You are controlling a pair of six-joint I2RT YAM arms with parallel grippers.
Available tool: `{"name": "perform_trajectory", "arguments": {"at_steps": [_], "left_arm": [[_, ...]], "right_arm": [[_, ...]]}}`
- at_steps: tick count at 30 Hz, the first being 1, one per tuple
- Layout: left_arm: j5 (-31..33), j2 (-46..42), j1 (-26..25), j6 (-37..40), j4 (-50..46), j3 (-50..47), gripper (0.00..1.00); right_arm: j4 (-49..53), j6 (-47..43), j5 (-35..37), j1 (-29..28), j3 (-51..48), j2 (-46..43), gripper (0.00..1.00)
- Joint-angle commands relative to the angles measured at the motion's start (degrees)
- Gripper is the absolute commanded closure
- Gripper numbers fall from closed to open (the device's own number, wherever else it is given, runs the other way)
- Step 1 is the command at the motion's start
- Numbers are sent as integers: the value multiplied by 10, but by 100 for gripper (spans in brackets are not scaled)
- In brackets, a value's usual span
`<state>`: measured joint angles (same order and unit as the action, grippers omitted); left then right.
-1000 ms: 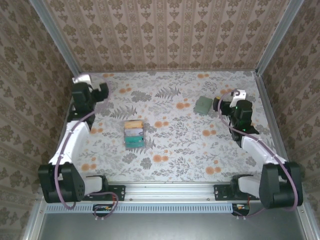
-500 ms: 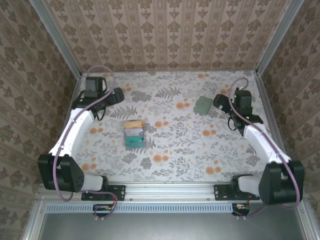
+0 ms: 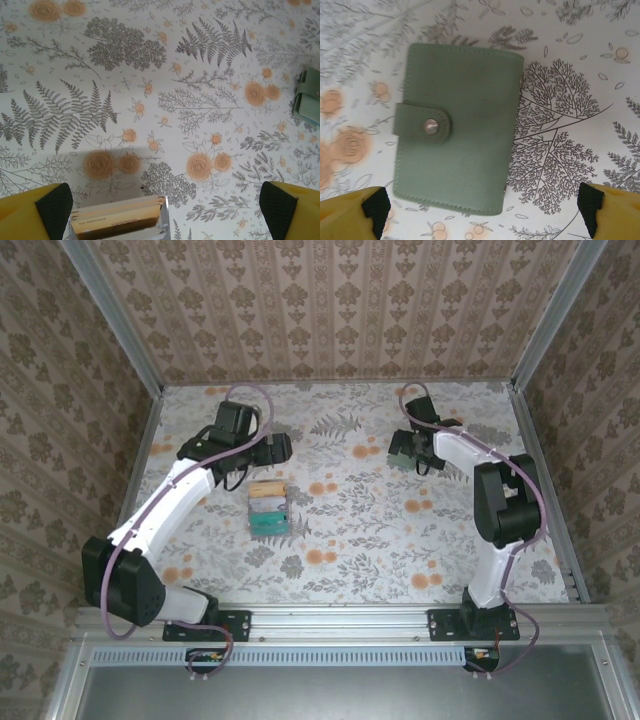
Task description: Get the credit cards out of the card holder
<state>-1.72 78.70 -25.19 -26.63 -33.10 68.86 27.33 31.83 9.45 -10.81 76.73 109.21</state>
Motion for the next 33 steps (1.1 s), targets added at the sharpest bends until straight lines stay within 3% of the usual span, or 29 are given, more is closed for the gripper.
{"name": "perform_trajectory", "arguments": {"at_steps": [1, 22, 27, 33], "left_arm": [[4, -35, -6, -5, -15, -17, 0], [0, -64, -6, -19, -41, -54, 0], [0, -71, -25, -23, -41, -61, 0], [4, -84, -32, -27, -35, -75, 0]], "right_arm": [[54, 11, 28, -1, 43, 41, 0], [87, 0, 1, -28, 151, 161, 3], [88, -4, -18, -33, 117, 135, 17], [68, -1, -16, -68, 17, 60, 20]]}}
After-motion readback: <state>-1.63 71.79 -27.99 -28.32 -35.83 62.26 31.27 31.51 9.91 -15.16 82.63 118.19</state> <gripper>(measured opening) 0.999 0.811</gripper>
